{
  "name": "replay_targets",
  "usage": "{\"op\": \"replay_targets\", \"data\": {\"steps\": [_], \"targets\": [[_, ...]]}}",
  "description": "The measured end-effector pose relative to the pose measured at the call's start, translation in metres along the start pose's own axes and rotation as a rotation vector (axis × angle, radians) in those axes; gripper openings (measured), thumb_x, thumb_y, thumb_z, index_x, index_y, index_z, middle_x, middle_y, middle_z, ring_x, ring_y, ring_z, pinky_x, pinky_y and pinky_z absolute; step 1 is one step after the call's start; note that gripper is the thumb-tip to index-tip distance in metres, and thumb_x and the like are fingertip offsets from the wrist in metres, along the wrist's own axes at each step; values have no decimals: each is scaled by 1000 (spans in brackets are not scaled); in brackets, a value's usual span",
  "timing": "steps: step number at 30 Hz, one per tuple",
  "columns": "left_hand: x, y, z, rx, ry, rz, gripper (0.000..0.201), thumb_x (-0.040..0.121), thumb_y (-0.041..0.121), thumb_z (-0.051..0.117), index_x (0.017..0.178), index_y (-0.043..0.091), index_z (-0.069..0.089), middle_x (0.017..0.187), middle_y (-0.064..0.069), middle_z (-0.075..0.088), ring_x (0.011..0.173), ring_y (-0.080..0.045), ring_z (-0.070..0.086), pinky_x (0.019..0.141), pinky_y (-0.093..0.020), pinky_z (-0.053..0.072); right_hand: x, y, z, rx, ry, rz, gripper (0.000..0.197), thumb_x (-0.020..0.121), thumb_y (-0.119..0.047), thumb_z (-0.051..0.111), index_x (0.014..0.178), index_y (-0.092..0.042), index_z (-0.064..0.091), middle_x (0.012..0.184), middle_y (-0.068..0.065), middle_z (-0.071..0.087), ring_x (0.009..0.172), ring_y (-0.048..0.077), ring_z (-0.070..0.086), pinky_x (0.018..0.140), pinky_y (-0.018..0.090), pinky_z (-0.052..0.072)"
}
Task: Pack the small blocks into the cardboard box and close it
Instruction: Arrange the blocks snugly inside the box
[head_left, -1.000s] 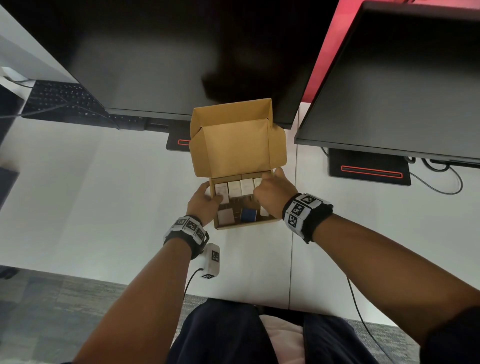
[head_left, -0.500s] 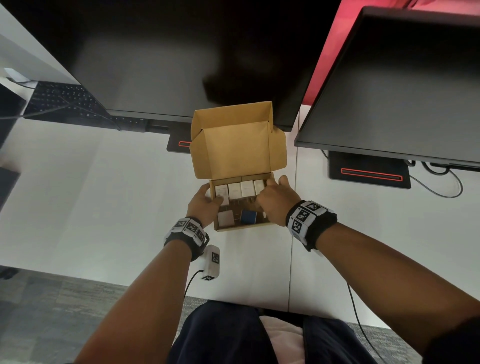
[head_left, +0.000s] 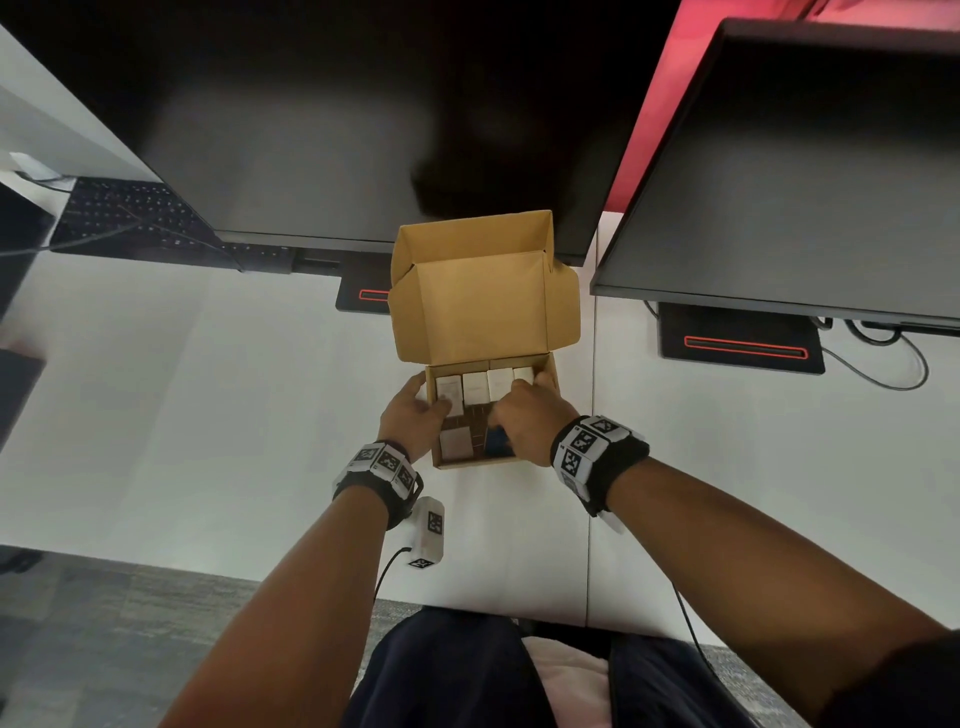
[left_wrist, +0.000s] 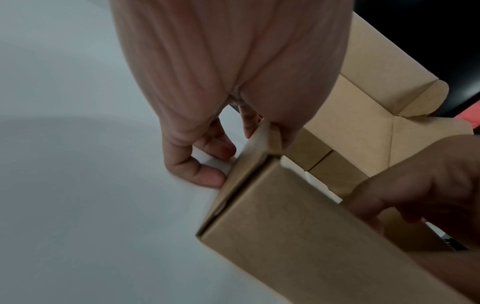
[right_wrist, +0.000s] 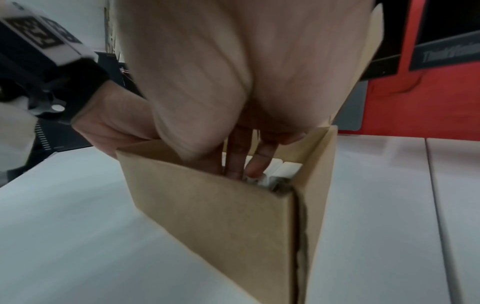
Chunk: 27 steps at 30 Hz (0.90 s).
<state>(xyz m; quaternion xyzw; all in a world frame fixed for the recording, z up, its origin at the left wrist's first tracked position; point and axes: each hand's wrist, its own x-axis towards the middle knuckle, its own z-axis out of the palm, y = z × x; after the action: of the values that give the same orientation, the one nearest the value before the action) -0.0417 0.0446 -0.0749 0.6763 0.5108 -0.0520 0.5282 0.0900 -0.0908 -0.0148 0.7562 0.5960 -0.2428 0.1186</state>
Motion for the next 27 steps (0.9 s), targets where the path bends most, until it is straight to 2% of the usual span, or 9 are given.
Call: {"op": "replay_targets", "data": {"steps": [2,6,11,14,17,19,22,27], "targets": [[0,0,0,8,-6,6,58,96,32,62,153,31,49,99,-6,80,101,-32,76,101,-54,59,0,0,2,17,13,14,17,90,-11,65,103,-18,73,95,5,68,105,28,56,96,46,34],[-1,2,-1,16,-9,19,56,96,31,62,151,31,50,99,-13,81,96,-31,77,98,-53,60,-1,2,4,82,32,22,30,93,-9,63,119,-21,71,111,7,66,114,30,51,97,42,34],[-2,4,-2,18,-37,7,57,97,31,63,152,31,51,110,-9,80,104,-31,76,103,-53,58,-1,4,12,131,68,4,34,91,-8,64,120,-23,71,111,4,70,112,27,49,95,42,36],[-6,8,-3,29,-44,16,55,97,31,63,151,31,52,108,-9,80,104,-32,76,103,-54,58,-4,4,17,181,115,3,36,92,-9,63,125,-23,69,110,3,71,110,26,50,94,41,39],[-11,14,-4,71,-49,18,55,100,32,61,154,28,50,107,-10,77,107,-33,73,105,-53,56,-12,11,20,323,245,8,25,95,-18,62,119,-19,71,109,2,70,108,25,52,93,40,44],[-15,20,-4,100,-47,21,55,102,34,59,155,28,48,119,-13,75,113,-35,70,108,-52,54,-18,17,20,392,313,16,21,95,-22,61,112,-15,73,105,3,70,106,24,53,93,41,45],[-21,25,-4,131,-41,26,53,104,32,55,156,26,46,134,-13,71,122,-35,67,110,-49,52,-24,21,23,247,246,5,25,95,-30,62,116,-19,72,107,-1,71,108,22,50,97,39,38],[-26,28,-1,133,-41,18,53,105,32,54,156,24,45,141,-13,69,127,-36,65,111,-50,51,-20,12,31,125,198,30,26,93,-34,64,116,-27,73,107,-5,72,107,23,47,100,45,34]]}}
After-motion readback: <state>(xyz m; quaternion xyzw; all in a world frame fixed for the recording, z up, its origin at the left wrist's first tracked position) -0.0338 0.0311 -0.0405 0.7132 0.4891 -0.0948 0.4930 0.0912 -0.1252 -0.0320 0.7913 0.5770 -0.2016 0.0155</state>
